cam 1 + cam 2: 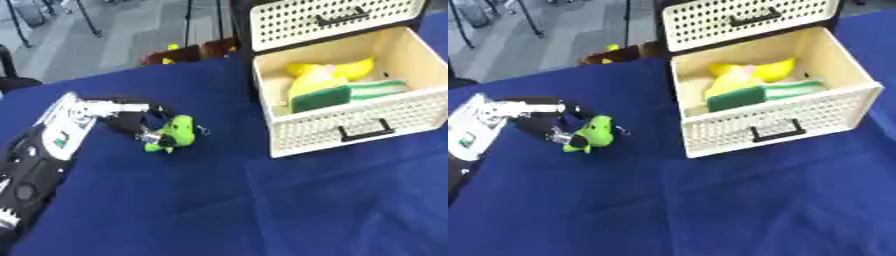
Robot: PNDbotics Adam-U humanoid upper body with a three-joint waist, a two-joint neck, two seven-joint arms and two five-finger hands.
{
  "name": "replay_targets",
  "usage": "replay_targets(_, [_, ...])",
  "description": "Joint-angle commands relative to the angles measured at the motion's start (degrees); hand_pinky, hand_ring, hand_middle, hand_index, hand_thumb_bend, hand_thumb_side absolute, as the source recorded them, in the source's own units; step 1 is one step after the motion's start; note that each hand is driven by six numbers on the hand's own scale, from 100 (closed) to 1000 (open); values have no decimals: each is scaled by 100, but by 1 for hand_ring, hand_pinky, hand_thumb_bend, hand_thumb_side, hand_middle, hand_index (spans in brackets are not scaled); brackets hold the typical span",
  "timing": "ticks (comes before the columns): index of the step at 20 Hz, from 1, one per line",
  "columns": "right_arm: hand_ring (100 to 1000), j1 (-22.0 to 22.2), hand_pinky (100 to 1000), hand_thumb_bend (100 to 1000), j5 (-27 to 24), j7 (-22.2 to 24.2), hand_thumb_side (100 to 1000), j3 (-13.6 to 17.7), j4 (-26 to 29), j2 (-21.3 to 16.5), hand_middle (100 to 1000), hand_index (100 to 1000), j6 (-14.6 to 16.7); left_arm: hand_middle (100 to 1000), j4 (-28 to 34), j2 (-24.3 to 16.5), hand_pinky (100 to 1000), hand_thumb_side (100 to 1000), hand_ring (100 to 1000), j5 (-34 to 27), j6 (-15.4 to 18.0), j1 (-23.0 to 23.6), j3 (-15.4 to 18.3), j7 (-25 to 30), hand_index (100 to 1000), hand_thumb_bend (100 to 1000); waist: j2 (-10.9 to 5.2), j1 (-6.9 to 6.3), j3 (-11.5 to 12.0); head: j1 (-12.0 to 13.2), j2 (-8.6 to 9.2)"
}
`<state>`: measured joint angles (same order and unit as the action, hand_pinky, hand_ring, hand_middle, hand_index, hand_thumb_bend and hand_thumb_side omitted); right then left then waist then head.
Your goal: Pick up objects from table and place into drawer.
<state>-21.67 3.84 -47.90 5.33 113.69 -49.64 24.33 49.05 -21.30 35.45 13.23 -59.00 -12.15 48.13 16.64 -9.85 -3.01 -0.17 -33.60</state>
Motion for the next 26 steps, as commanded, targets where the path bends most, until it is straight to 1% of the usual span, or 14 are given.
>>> replay_targets(1, [553,-66,429,100,-87,-326,1000,97,90,-91,486,750,301,927,-199,-20,777,799,954,212,34,-128,111,-89,986,712,-93,41,-18,-21,-16])
replay_targets(5, [547,-69,424,100,-150,-276,1000,107,90,-33,482,749,244,886,-443,69,776,802,945,560,31,-170,177,-327,980,720,-70,31,-56,5,24])
replay_targets(10, [544,-54,422,100,-170,-205,1000,110,90,15,480,749,203,869,-548,159,770,812,936,1105,131,-164,249,-819,972,688,-35,37,-73,42,88])
replay_targets(14, [542,-43,420,100,-178,-186,1000,116,90,46,479,750,170,854,-600,183,766,818,924,1160,241,-143,236,-824,953,682,-19,44,-64,14,230])
replay_targets(15, [541,-34,420,100,-177,-181,1000,116,90,53,479,750,160,849,-591,176,764,819,907,1150,256,-140,229,-795,947,678,-18,45,-59,6,253])
replay_targets(18, [540,-14,420,100,-176,-168,1000,116,90,75,478,751,127,840,-551,155,761,817,894,1162,258,-140,209,-758,938,666,-14,50,-52,8,295])
replay_targets(20, [539,-3,419,100,-176,-154,1000,111,90,87,477,751,112,832,-506,135,759,810,890,1208,266,-142,192,-781,926,648,-11,54,-54,18,300])
replay_targets(21, [538,3,419,100,-174,-145,1000,107,90,93,477,751,109,826,-486,123,754,791,885,1248,269,-144,188,-803,921,611,-8,56,-56,23,299])
replay_targets(23, [538,13,418,100,-172,-128,1000,101,90,105,477,751,100,819,-437,100,749,763,879,1394,273,-150,183,-886,916,570,-5,57,-61,30,299])
replay_targets(25, [537,19,418,100,-175,-119,1000,100,90,117,476,751,87,791,-381,81,719,741,851,1583,268,-157,182,-1022,896,501,-1,57,-62,31,299])
replay_targets(26, [536,22,417,100,-177,-111,1000,96,90,122,476,751,82,786,-351,79,715,741,846,1673,263,-159,180,-1103,892,496,0,58,-60,31,299])
